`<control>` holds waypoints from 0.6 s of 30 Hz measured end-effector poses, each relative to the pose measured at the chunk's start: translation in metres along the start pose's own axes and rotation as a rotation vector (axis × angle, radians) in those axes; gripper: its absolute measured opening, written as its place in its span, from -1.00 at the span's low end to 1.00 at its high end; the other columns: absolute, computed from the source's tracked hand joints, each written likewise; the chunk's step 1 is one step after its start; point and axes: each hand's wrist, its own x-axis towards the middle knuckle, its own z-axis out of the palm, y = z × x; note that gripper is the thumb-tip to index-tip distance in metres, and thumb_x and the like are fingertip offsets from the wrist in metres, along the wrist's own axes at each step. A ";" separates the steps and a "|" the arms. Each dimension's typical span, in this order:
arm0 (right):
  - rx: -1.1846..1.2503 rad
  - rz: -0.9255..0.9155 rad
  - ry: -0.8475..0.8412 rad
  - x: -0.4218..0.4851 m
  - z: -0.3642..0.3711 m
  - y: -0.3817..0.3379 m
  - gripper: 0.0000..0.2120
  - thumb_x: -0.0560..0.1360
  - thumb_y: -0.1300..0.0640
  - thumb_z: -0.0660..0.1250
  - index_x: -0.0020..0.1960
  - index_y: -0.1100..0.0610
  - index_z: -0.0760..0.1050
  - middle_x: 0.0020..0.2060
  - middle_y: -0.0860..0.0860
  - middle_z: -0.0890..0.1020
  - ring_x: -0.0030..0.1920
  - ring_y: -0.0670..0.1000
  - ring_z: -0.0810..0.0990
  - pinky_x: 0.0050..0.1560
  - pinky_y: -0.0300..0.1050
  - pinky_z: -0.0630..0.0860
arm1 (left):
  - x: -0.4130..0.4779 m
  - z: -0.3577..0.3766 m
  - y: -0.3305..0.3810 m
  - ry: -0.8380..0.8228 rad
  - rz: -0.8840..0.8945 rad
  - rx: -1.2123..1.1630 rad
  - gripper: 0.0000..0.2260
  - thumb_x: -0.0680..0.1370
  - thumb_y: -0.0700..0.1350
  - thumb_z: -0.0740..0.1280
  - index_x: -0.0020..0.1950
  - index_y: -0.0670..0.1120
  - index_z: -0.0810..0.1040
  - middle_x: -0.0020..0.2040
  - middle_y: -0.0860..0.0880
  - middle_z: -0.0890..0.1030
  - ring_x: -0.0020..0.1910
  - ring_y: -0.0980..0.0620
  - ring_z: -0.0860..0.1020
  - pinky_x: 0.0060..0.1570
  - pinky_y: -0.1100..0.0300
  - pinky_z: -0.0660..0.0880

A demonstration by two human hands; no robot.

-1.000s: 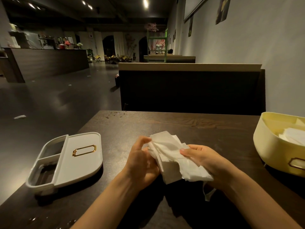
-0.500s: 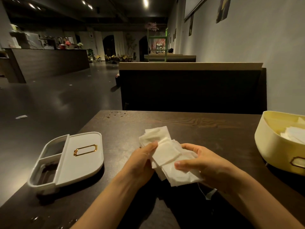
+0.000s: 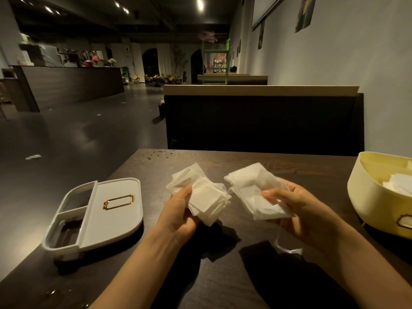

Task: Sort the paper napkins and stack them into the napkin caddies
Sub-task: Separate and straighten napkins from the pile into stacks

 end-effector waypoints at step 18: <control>-0.375 -0.037 0.179 0.001 0.024 0.015 -0.61 0.38 0.33 0.44 0.16 0.11 0.48 -0.05 0.13 0.65 -0.22 -0.01 0.67 -0.26 -0.21 0.58 | -0.020 0.019 -0.029 -0.436 -0.130 0.232 -0.38 0.53 0.28 0.05 0.22 -0.20 0.52 0.07 -0.26 0.64 -0.01 -0.15 0.64 -0.06 0.03 0.62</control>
